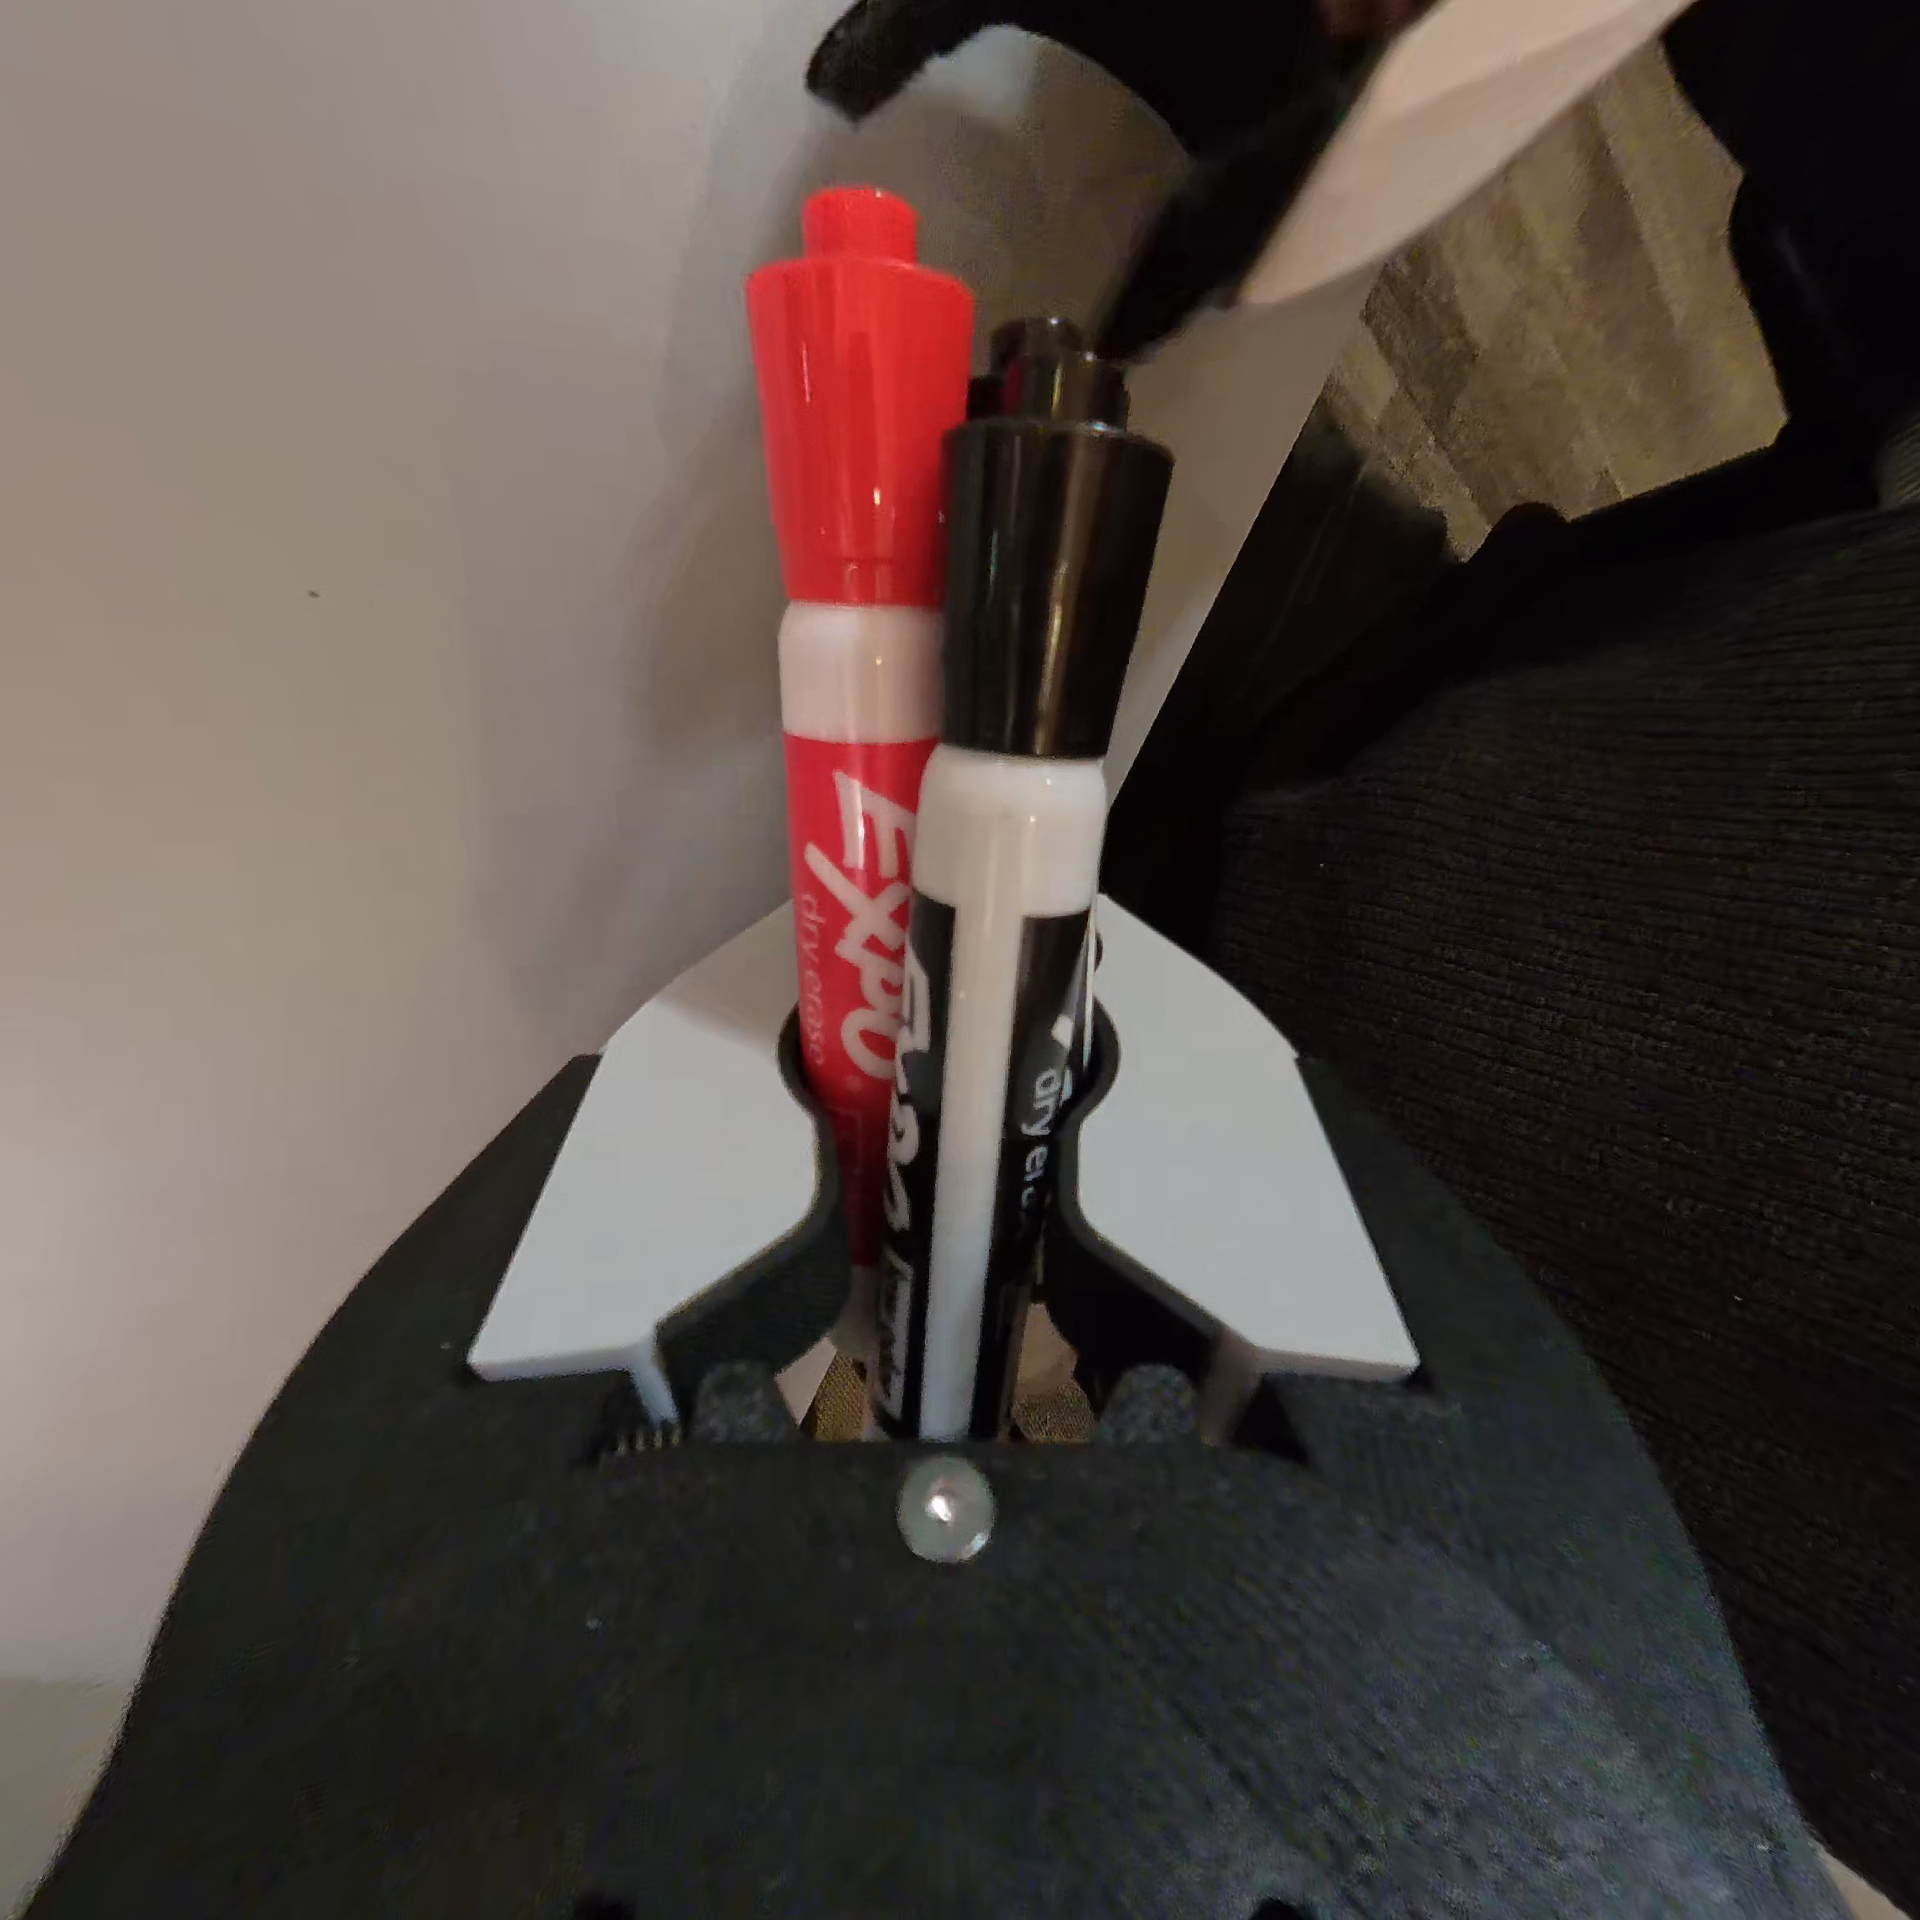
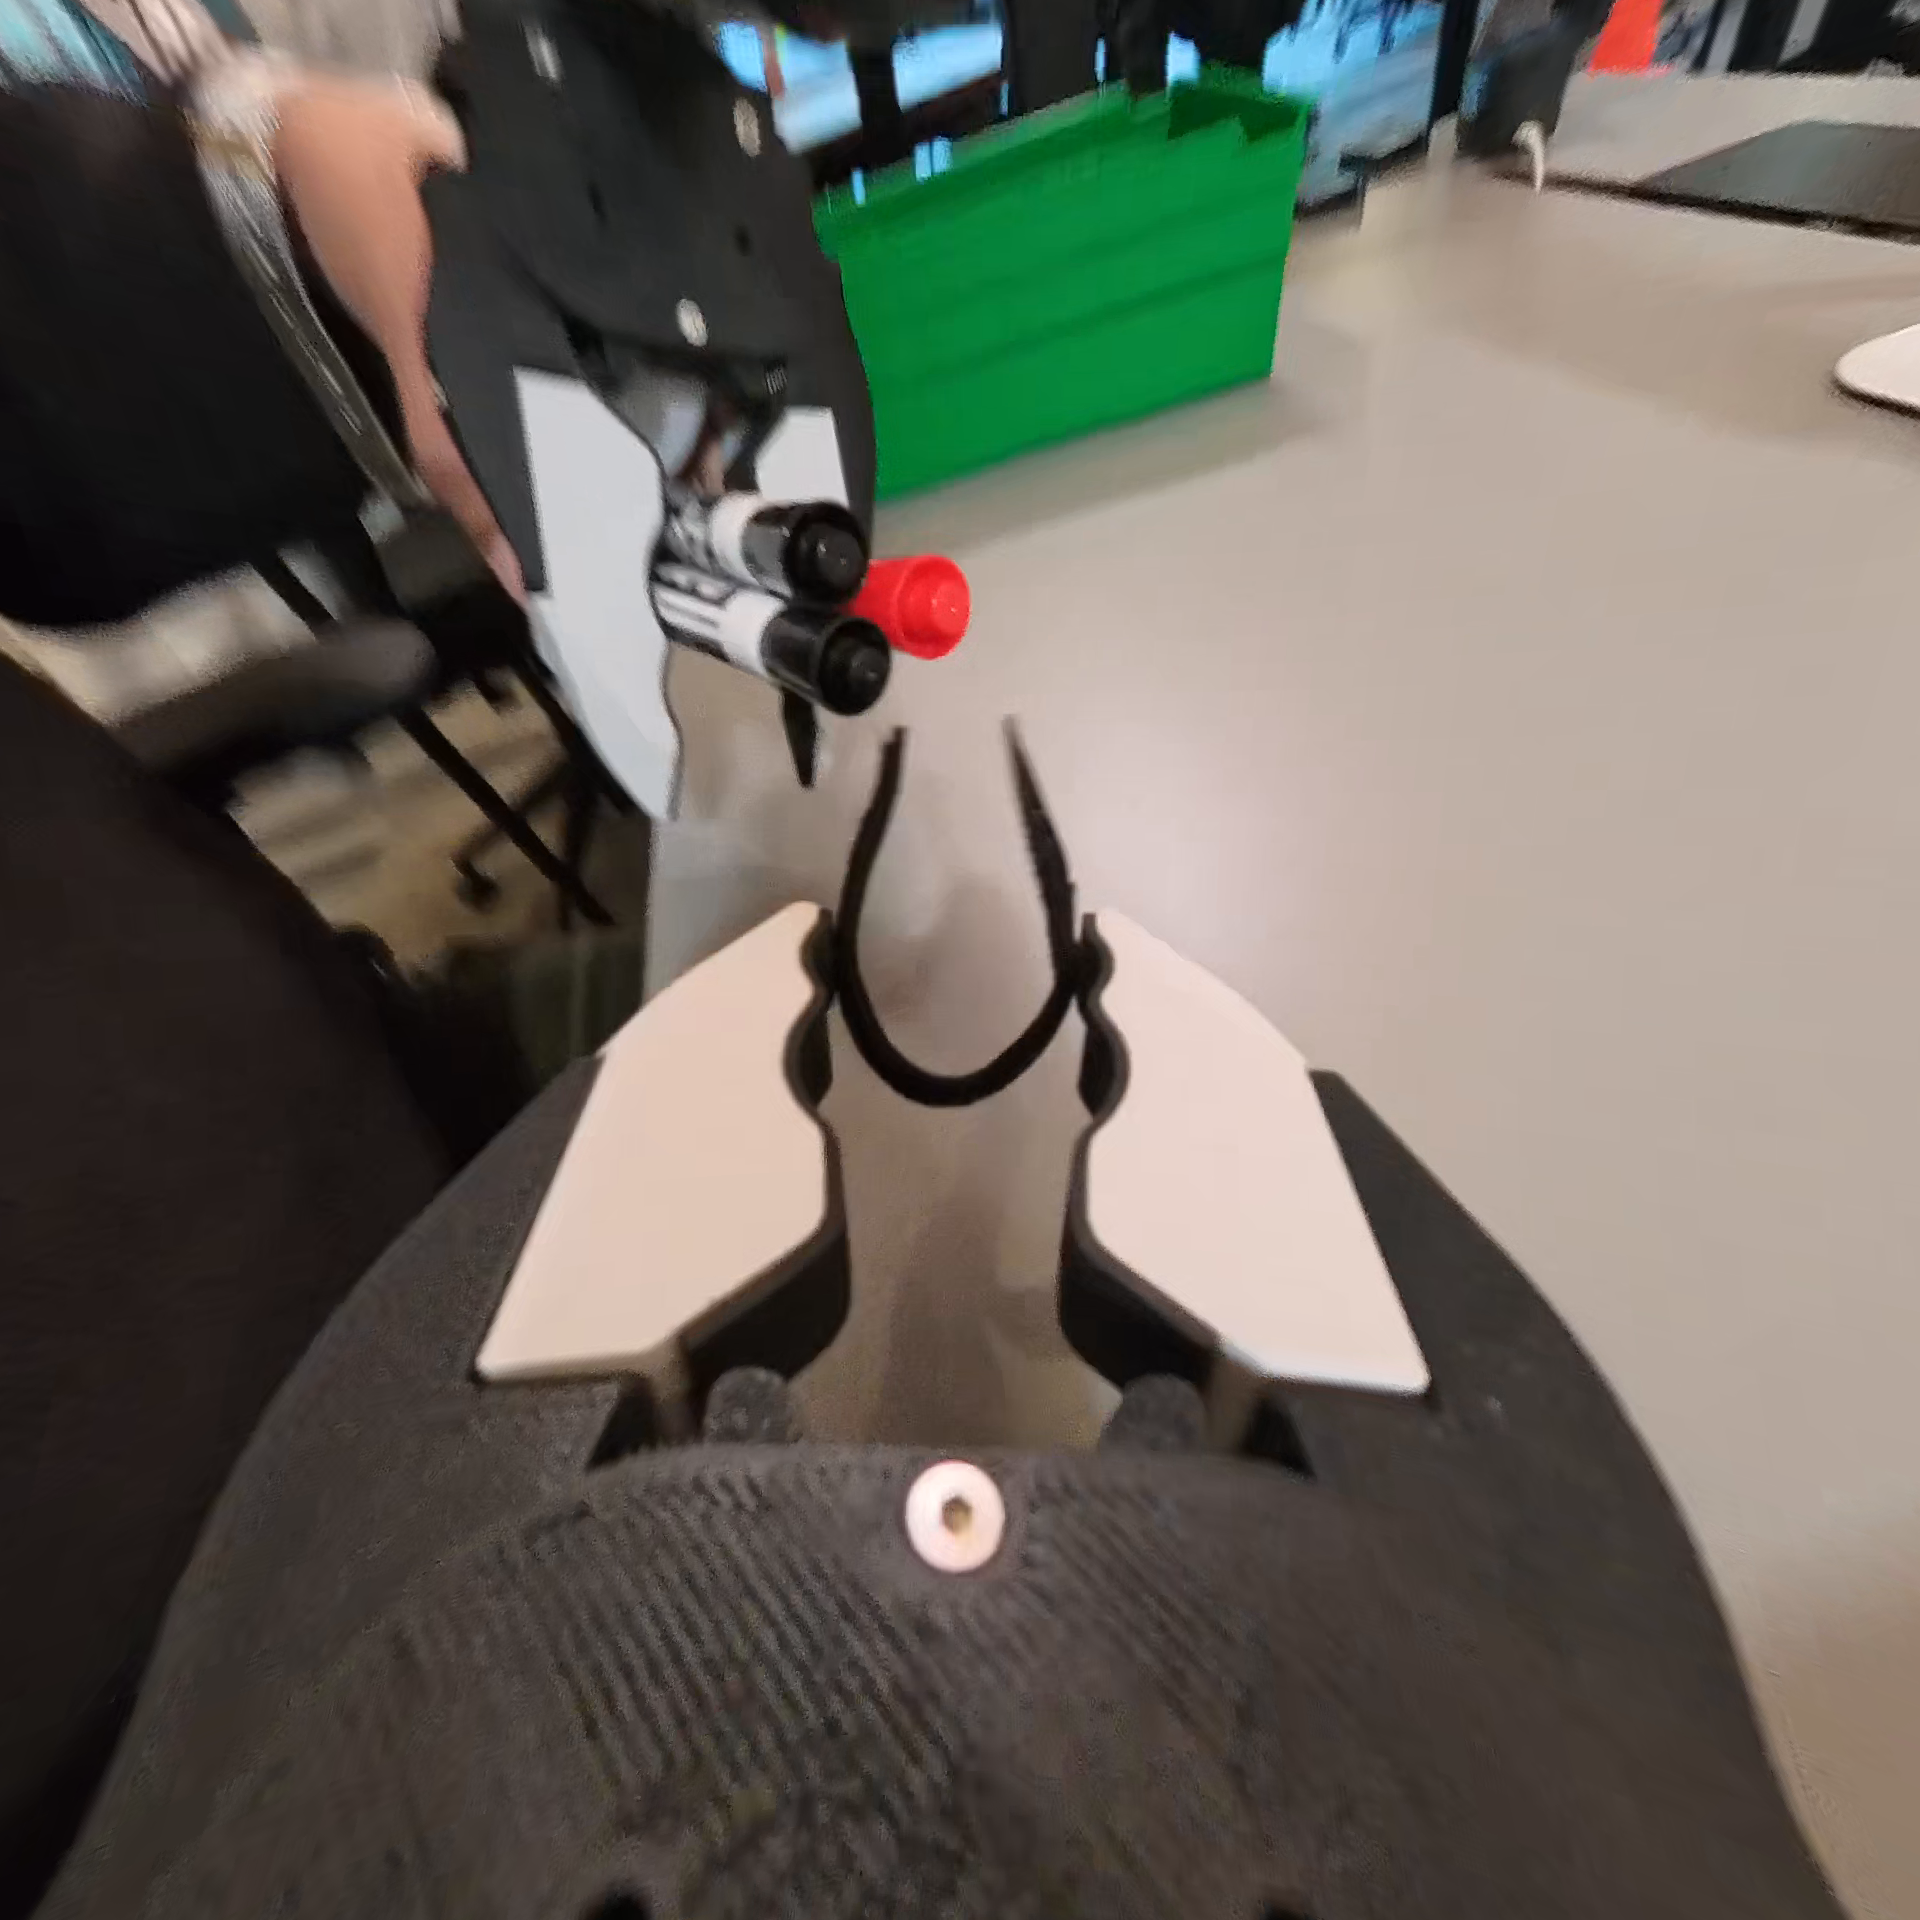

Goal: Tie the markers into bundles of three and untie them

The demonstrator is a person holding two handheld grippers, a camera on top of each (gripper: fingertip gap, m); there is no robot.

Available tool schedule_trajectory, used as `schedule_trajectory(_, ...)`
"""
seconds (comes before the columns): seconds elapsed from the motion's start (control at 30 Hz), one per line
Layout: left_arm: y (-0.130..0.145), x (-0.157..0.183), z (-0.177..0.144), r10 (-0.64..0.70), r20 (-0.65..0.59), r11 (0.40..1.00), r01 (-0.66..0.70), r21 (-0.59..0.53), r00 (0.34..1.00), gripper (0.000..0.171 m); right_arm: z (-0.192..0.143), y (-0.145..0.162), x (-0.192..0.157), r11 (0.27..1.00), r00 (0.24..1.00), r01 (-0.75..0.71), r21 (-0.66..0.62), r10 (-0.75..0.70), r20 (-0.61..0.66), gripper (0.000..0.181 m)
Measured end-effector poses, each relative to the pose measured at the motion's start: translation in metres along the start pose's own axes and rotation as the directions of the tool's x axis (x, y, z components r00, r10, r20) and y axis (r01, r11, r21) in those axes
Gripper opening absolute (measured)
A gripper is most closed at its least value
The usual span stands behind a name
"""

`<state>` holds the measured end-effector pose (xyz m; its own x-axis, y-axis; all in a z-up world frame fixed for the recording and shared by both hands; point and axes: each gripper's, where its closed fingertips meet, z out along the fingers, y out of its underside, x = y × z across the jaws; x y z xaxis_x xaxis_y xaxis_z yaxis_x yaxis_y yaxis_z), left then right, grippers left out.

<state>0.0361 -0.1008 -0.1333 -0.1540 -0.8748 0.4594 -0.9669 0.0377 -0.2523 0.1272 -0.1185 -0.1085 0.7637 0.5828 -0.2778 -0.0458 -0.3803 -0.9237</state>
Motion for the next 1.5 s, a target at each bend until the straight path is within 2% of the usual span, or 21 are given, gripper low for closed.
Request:
schedule_trajectory(0.1,-0.004,0.002,-0.009,-0.001,-0.013,1.0,0.002,0.029,1.0,0.042,-0.005,-0.019,-0.012,0.972,0.984,-0.174,0.158,0.164,0.075,0.052)
schedule_trajectory(0.2,-0.011,0.01,-0.014,0.009,-0.045,0.998,-0.006,0.058,0.999,0.042,-0.005,-0.033,-0.021,0.909,0.946,-0.318,0.269,0.288,0.145,0.05)
schedule_trajectory(0.3,-0.018,0.018,-0.015,0.026,-0.059,0.997,-0.021,0.081,0.998,0.042,-0.001,-0.039,-0.026,0.834,0.895,-0.443,0.329,0.389,0.218,0.053)
schedule_trajectory(0.4,-0.022,0.024,-0.013,0.039,-0.069,0.996,-0.033,0.081,0.997,0.042,0.004,-0.039,-0.031,0.782,0.849,-0.524,0.338,0.451,0.274,0.057)
schedule_trajectory(0.77,-0.028,0.045,0.011,0.084,-0.103,0.996,-0.082,0.025,0.991,0.042,0.016,-0.048,-0.052,0.726,0.803,-0.589,0.354,0.48,0.353,0.055)
schedule_trajectory(1.07,-0.03,0.052,0.021,0.112,-0.074,0.993,-0.114,-0.014,0.991,0.042,0.013,-0.049,-0.047,0.68,0.773,-0.631,0.372,0.514,0.372,0.045)
schedule_trajectory(1.17,-0.027,0.048,0.023,0.119,-0.043,0.992,-0.12,-0.038,0.992,0.042,0.016,-0.045,-0.048,0.701,0.778,-0.625,0.344,0.521,0.352,0.044)
schedule_trajectory(1.27,-0.021,0.046,0.025,0.128,-0.023,0.989,-0.129,-0.069,0.992,0.042,0.018,-0.04,-0.05,0.749,0.786,-0.609,0.262,0.525,0.326,0.046)
schedule_trajectory(1.5,-0.007,0.042,0.033,0.15,0.009,0.977,-0.146,-0.154,0.989,0.042,0.019,-0.026,-0.054,0.801,0.793,-0.586,0.122,0.535,0.292,0.044)
